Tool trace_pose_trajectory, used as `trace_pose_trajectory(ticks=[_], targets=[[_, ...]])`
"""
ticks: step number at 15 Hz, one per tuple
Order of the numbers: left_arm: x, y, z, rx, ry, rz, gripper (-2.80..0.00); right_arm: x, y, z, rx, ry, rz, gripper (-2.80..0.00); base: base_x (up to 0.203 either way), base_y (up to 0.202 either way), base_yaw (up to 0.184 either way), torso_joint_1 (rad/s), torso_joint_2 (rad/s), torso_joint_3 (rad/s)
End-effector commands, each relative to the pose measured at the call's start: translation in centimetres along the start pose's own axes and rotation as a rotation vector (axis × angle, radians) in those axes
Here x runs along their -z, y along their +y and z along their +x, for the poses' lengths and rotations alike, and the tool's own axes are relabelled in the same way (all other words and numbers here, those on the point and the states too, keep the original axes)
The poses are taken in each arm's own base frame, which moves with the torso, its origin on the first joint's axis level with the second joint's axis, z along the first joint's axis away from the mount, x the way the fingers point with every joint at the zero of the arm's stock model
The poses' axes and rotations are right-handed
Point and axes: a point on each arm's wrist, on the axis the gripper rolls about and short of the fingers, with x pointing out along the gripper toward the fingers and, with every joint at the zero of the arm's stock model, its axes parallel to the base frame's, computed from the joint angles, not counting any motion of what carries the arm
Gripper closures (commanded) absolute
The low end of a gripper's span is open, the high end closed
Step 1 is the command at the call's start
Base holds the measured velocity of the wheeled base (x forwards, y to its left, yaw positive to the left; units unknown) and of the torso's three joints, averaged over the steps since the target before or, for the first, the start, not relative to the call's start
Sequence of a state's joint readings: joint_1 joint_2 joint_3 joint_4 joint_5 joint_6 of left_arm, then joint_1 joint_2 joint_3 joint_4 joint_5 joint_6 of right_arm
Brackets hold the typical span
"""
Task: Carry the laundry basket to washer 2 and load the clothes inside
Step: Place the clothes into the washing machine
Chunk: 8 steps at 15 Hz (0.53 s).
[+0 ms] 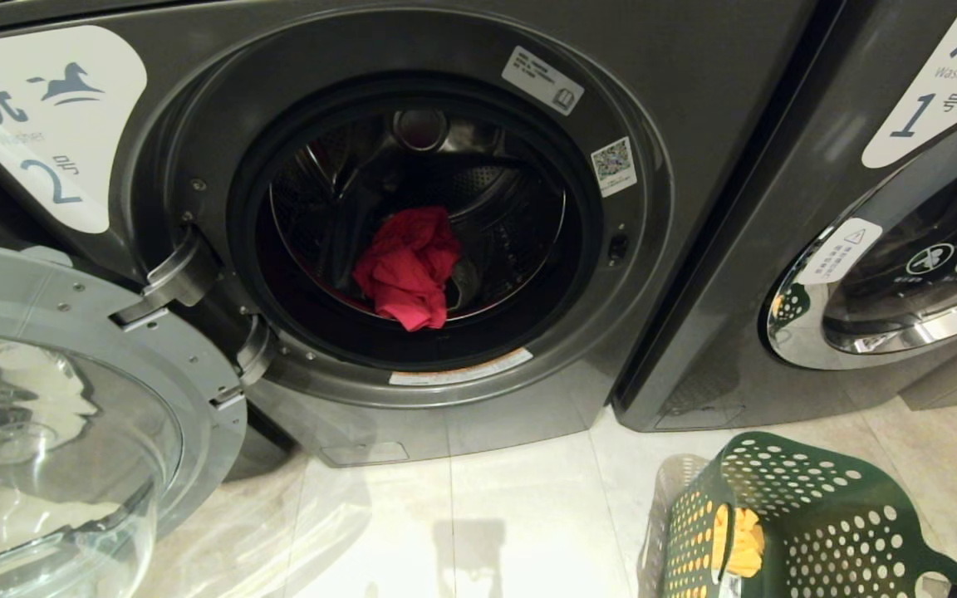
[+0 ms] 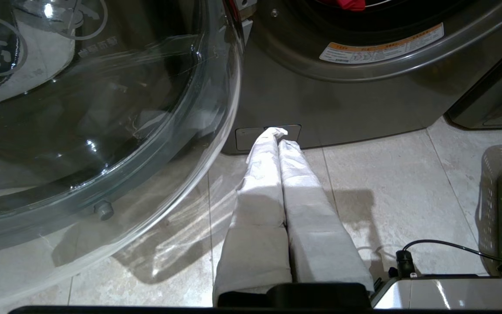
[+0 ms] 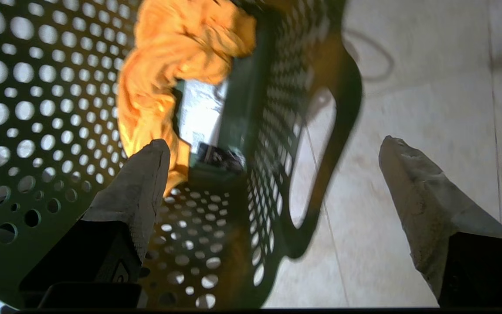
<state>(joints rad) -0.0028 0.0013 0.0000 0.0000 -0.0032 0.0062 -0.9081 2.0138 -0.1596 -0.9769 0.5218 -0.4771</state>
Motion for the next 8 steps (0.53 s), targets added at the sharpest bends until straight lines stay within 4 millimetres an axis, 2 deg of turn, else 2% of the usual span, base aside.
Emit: trace_pose_trajectory(ticks=[1,4,8], targets=[[0.0,0.0,0.0,0.0,0.0,0.0,0.0,-1.2,0.4,0.6,-0.055,-0.052,-0.086,-2.8,0.0,0.0,0.0,0.0,0.0,0.0],[0.0,0.0,0.0,0.0,0.0,0.0,0.0,-1.3,1.5,2.2,-0.123,-0.026,-0.118,-2.8,0.0,0.0,0.0,0.0,0.0,0.0],[0.0,0.0,0.0,0.0,0.0,0.0,0.0,-0.3,2.3,6.3,-0.219,0.062,-0.1,-2.8,0.0,0.0,0.0,0.0,0.0,0.0]])
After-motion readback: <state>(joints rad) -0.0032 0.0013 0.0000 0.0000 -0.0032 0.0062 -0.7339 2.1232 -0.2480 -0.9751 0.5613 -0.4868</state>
